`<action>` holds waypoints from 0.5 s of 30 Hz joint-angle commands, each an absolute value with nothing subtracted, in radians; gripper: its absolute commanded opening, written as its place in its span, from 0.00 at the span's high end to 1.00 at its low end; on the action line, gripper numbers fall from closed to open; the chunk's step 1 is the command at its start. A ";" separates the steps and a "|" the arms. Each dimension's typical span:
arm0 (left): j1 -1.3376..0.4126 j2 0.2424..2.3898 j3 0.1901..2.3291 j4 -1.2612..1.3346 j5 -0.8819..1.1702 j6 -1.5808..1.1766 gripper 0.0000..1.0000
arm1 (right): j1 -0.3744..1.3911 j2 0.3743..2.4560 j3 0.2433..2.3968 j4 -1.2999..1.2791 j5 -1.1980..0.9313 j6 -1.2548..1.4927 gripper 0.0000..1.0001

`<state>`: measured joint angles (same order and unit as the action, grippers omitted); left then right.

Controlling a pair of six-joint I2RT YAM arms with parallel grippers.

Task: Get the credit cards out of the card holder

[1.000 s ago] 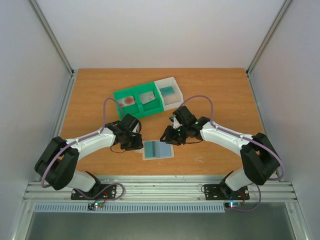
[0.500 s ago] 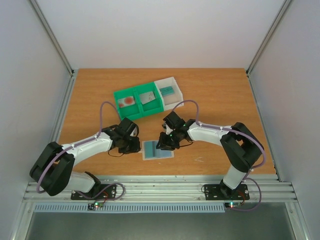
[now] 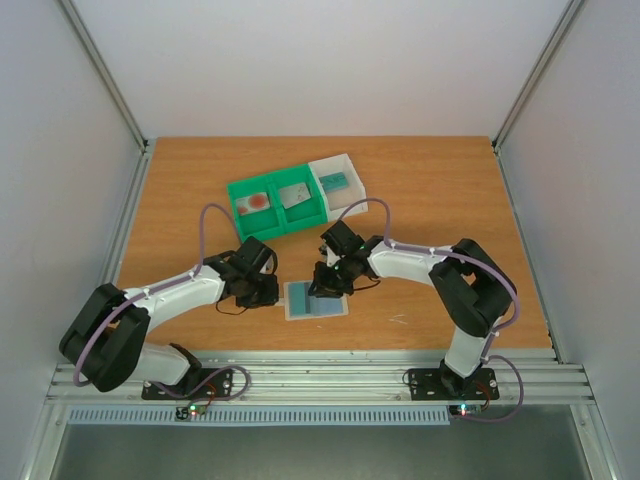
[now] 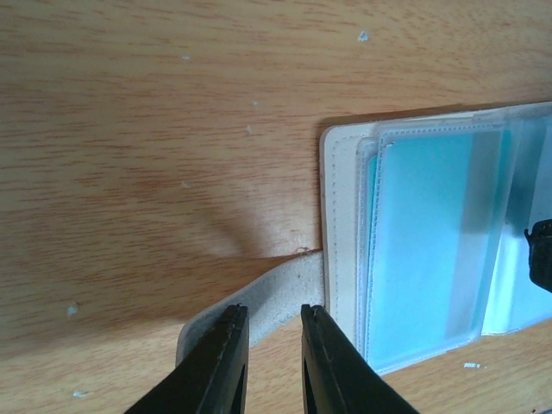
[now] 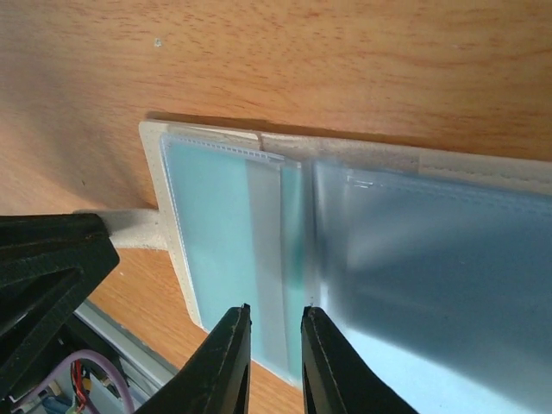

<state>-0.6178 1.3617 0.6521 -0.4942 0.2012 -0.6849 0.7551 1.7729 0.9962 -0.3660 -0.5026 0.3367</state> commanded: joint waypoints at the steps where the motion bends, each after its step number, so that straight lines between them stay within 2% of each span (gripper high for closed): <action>1: -0.623 1.360 0.648 -0.462 0.175 -0.684 0.80 | 0.765 1.804 1.030 -0.371 -0.510 0.322 0.83; 15: -0.623 1.367 0.645 -0.442 0.180 -0.680 0.79 | 0.766 1.844 1.058 -0.424 -0.482 0.289 0.84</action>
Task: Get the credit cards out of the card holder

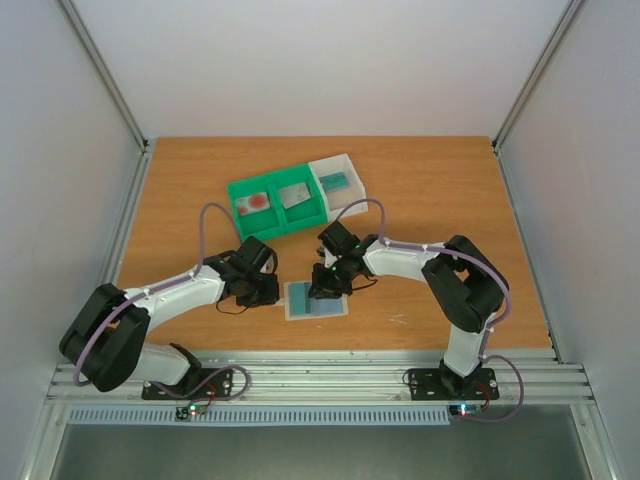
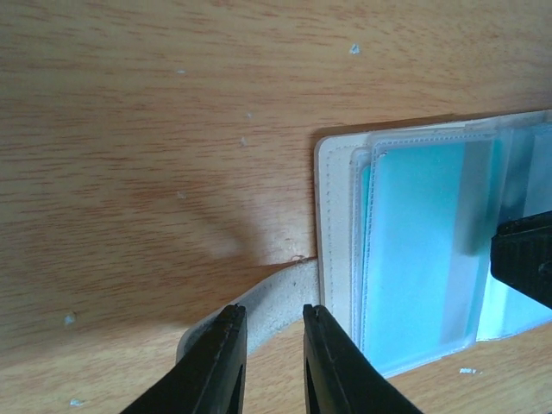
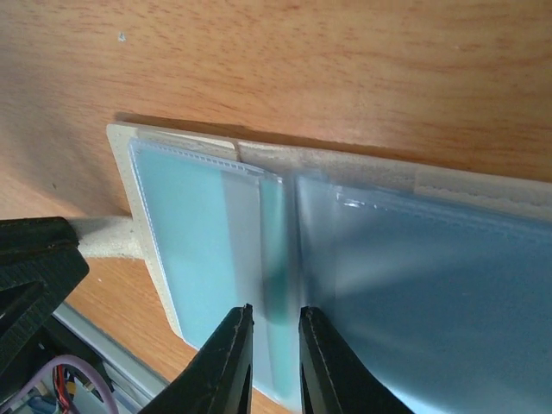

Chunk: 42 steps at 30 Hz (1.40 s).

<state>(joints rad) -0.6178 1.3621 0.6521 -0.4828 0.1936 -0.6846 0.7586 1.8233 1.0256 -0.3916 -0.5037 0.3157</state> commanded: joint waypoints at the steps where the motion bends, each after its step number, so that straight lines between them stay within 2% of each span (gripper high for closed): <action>1: -0.623 1.369 0.645 -0.444 0.176 -0.679 0.79 | 0.766 1.847 1.057 -0.427 -0.478 0.287 0.86; 15: -0.623 1.362 0.629 -0.448 0.143 -0.689 0.78 | 0.779 1.871 1.006 -0.471 -0.362 0.240 0.99; 20: -0.623 1.338 0.640 -0.464 0.128 -0.700 0.74 | 0.778 1.867 0.984 -0.453 -0.344 0.237 0.99; 24: -0.622 1.294 0.632 -0.427 0.158 -0.731 0.66 | 0.778 1.873 0.972 -0.434 -0.361 0.234 0.99; 31: -0.608 1.294 0.579 -0.176 0.337 -0.842 0.59 | 0.767 1.864 0.943 -0.406 -0.368 0.239 0.99; 35: -0.587 1.344 0.559 -0.074 0.401 -0.889 0.58 | 0.762 1.849 0.935 -0.400 -0.370 0.234 0.99; 42: -0.547 1.372 0.560 -0.069 0.405 -0.866 0.58 | 0.756 1.847 0.930 -0.391 -0.373 0.232 0.99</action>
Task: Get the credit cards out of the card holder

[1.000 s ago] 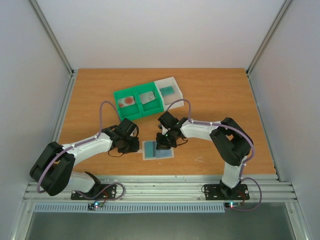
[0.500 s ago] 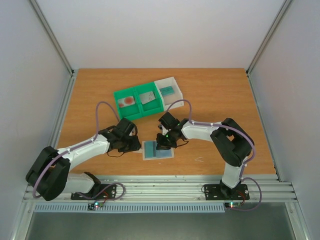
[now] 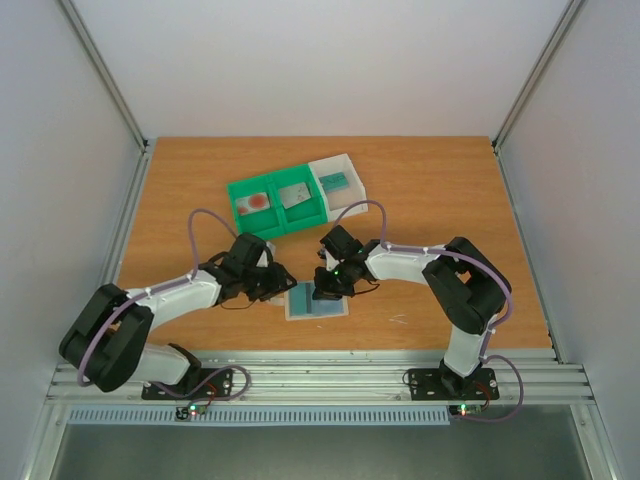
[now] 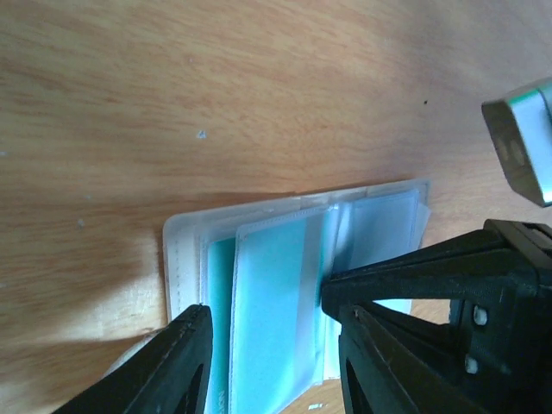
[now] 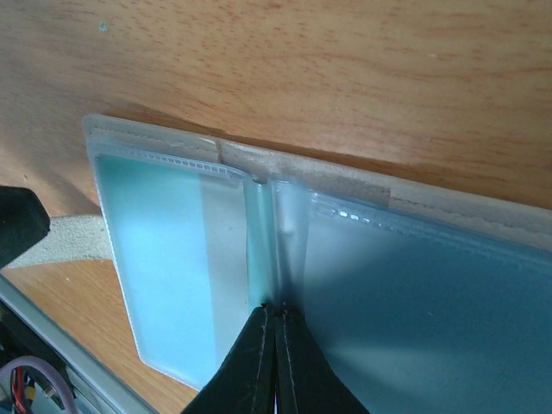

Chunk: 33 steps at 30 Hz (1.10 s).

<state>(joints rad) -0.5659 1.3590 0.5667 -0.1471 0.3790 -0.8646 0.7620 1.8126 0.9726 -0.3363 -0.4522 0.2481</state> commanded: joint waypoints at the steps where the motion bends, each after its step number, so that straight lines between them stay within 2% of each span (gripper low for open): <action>1: -0.544 1.372 0.558 -0.066 0.405 -0.860 0.58 | 0.755 1.845 0.928 -0.390 -0.373 0.231 0.99; 33: -0.532 1.488 0.543 0.074 0.472 -0.874 0.58 | 0.750 1.834 0.923 -0.387 -0.367 0.232 0.99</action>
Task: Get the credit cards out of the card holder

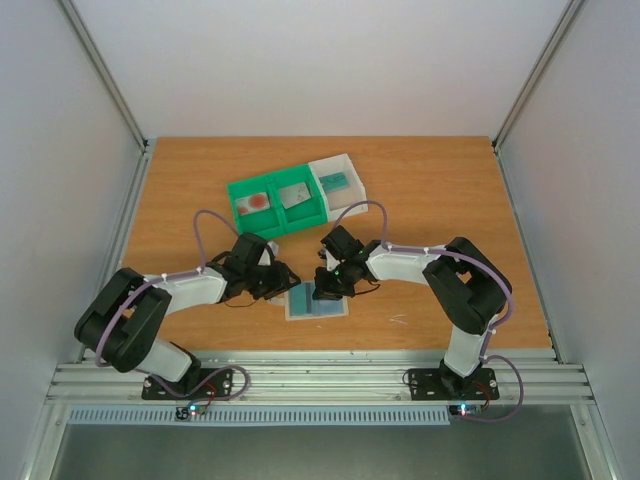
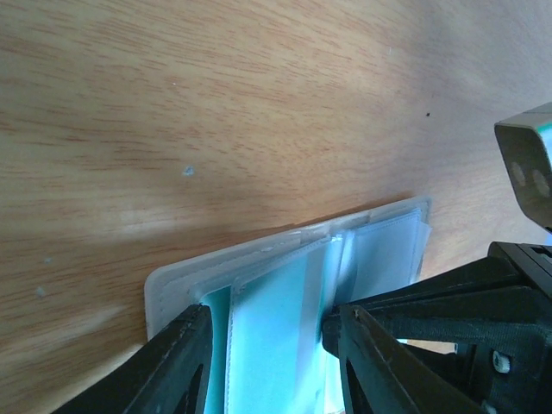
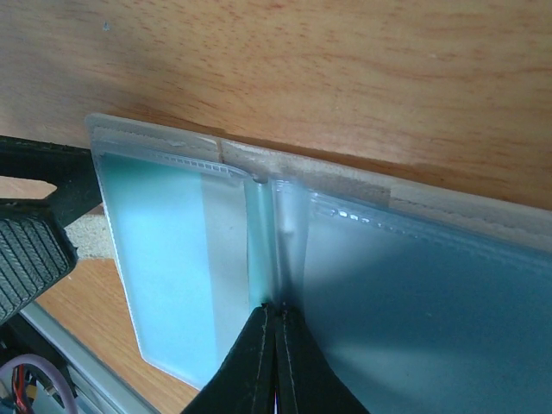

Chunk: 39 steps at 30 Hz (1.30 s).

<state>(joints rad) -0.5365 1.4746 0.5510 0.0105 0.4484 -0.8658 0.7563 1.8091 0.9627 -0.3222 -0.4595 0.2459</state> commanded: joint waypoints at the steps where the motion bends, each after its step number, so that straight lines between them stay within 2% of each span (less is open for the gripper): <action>1: -0.533 1.488 0.544 0.077 0.477 -0.874 0.58 | 0.749 1.833 0.922 -0.387 -0.366 0.232 0.99; 21: -0.550 1.484 0.532 0.222 0.637 -1.004 0.58 | 0.746 1.749 0.858 -0.245 -0.374 0.241 0.94; 24: -0.561 1.496 0.537 0.245 0.654 -1.009 0.57 | 0.746 1.731 0.861 -0.227 -0.386 0.230 0.89; 29: -0.584 1.536 0.571 0.245 0.676 -1.001 0.55 | 0.736 1.698 0.853 -0.238 -0.392 0.237 0.87; 36: -0.600 1.568 0.591 0.253 0.677 -0.995 0.55 | 0.730 1.597 0.844 -0.328 -0.326 0.214 0.77; 39: -0.604 1.585 0.599 0.268 0.688 -0.997 0.55 | 0.726 1.547 0.833 -0.363 -0.269 0.215 0.76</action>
<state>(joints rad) -0.5938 1.5589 0.5655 0.1951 0.6605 -0.9985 0.7330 1.6112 0.8539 -0.2981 -0.3569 0.2302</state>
